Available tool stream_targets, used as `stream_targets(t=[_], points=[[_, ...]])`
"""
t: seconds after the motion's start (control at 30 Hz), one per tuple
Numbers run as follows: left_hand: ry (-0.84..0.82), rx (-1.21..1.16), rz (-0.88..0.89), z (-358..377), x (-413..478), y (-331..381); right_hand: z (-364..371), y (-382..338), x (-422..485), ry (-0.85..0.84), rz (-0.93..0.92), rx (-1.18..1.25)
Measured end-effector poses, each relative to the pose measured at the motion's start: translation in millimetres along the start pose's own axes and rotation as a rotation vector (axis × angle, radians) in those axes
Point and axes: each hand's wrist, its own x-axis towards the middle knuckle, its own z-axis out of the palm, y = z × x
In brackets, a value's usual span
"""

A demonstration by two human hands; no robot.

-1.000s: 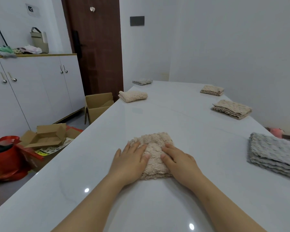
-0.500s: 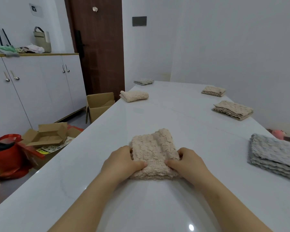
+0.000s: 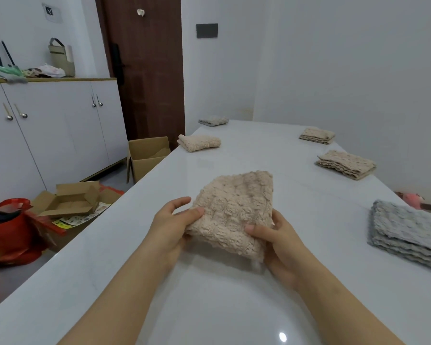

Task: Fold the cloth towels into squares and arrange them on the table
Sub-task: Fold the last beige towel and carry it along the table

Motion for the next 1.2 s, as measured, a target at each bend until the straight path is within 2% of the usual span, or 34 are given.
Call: stream_targets(t=[0.1, 0.17, 0.33, 0.43, 0.53, 0.6, 0.67, 0.73, 1.0, 1.2], points=[[-0.121, 0.114, -0.080, -1, 3, -4, -2, 1, 6, -0.033, 0.036, -0.007], [-0.144, 0.157, -0.072, -4, 5, -10, -4, 1, 10, -0.006, 0.055, 0.003], [-0.035, 0.109, -0.039, -7, 7, -16, -7, 4, 13, 0.160, 0.131, -0.009], [0.095, -0.046, -0.121, -7, 5, -13, -2, 4, 10, 0.245, 0.191, -0.081], [0.259, -0.230, -0.267, -11, 2, 1, 13, -4, 5, 0.257, 0.281, -0.126], [0.266, -0.290, -0.344, -17, -3, 12, 27, -9, -3, 0.248, 0.342, -0.130], [0.183, -0.203, -0.383, -25, -6, 23, 43, -11, -8, 0.250, 0.369, -0.124], [0.101, -0.017, -0.379, -37, -2, 36, 60, -9, -6, 0.275, 0.372, -0.124], [-0.059, 0.348, -0.327, -110, 62, 95, 150, 10, 34, 0.426, 0.321, -0.122], [-0.350, 0.629, -0.367, -145, 111, 137, 219, 33, 60, 0.633, 0.284, -0.105]])
